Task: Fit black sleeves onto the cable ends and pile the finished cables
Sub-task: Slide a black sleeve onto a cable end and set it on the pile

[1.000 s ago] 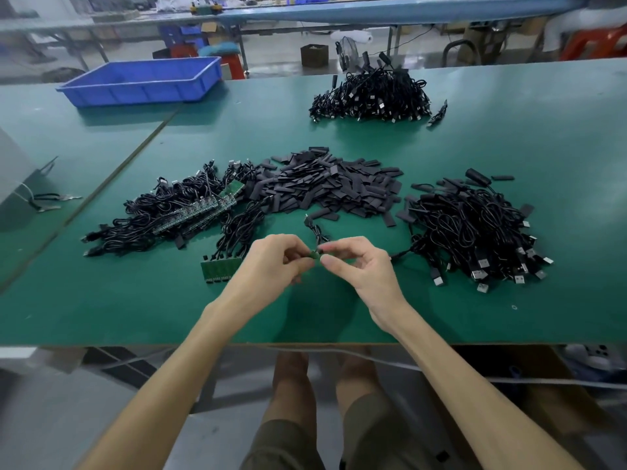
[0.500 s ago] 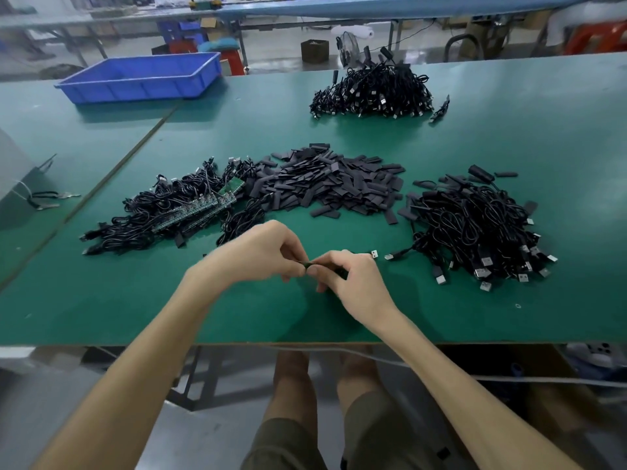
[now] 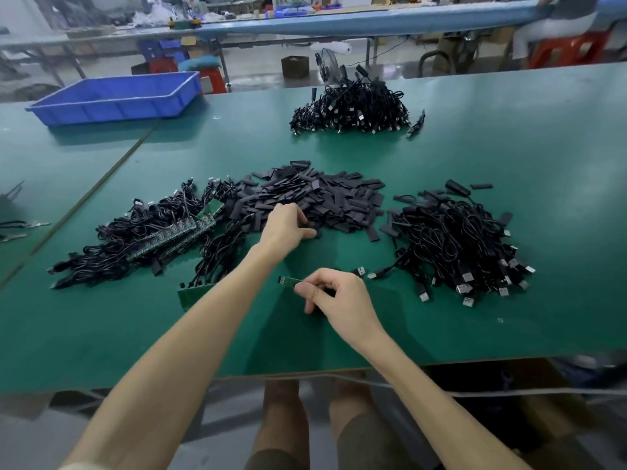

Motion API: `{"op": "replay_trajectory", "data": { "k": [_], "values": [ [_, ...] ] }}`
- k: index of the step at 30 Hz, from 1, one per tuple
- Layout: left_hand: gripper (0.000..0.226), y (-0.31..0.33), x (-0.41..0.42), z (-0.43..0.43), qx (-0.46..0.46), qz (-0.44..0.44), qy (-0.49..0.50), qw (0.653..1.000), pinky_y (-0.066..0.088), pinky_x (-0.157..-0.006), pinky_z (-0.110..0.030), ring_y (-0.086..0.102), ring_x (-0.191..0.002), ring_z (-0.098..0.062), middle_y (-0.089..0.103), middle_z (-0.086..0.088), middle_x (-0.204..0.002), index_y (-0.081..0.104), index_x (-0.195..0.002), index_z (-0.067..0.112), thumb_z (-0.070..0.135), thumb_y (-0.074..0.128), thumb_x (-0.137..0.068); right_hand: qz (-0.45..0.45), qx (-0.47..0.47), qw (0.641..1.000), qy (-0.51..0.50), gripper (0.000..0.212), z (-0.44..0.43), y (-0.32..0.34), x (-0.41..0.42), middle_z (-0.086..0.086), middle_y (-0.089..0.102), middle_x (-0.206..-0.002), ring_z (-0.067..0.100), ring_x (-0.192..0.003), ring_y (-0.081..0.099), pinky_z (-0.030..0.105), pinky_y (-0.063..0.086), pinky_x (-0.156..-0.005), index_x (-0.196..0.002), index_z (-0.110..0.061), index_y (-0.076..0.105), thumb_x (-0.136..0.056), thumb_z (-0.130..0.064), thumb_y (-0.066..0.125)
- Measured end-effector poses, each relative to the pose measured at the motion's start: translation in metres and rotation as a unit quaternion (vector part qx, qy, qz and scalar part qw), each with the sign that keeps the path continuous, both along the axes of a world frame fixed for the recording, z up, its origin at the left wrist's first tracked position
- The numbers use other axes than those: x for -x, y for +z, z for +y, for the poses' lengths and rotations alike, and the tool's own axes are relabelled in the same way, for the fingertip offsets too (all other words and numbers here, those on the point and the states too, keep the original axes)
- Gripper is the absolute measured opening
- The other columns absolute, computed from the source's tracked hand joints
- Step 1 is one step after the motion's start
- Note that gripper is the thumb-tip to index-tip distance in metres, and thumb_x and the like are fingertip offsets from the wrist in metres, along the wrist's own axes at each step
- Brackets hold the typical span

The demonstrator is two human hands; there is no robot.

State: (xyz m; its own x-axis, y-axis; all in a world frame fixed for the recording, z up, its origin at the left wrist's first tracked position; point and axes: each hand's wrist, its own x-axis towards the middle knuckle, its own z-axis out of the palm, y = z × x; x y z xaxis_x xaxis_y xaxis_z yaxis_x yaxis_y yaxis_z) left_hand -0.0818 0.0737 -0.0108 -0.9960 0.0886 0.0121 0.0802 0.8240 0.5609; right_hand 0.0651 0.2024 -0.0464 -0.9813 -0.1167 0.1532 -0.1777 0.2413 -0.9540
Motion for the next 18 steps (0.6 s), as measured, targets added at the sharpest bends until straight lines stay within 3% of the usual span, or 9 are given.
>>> {"op": "replay_trajectory", "data": {
  "k": [8,12,18],
  "values": [
    [0.020,-0.013,-0.004,-0.009,0.011,0.068,0.004,0.998,0.047,-0.096,-0.048,0.061,-0.096,-0.026,0.066,-0.004,-0.098,0.070,-0.093,0.015,0.030,0.080,-0.084,-0.008,0.010,1.000,-0.008,0.015,0.000,0.003,0.001,-0.001,0.073,-0.065,-0.001,-0.056,0.058,0.010,0.042,-0.064,-0.082,-0.017,0.076,-0.095,-0.024,0.074],
    [0.020,-0.015,-0.013,-0.017,0.042,0.121,-0.013,0.992,0.044,-0.097,-0.049,0.060,-0.095,-0.024,0.065,-0.001,-0.100,0.068,-0.094,0.016,0.035,0.074,-0.090,-0.018,0.019,1.000,-0.007,0.016,-0.001,0.004,-0.001,0.002,0.074,-0.066,0.002,-0.059,0.061,0.011,0.045,-0.064,-0.085,-0.012,0.077,-0.096,-0.023,0.074],
    [0.017,-0.004,-0.037,-0.043,-0.052,0.109,-0.083,0.989,0.055,-0.080,-0.033,0.067,-0.076,-0.009,0.072,0.002,-0.088,0.066,-0.104,0.012,0.023,0.073,-0.093,-0.011,0.050,0.998,-0.025,0.020,0.002,0.002,0.000,0.001,0.073,-0.067,0.016,-0.069,0.069,0.018,0.052,-0.073,-0.090,-0.012,0.078,-0.100,-0.026,0.068]
  ]
}}
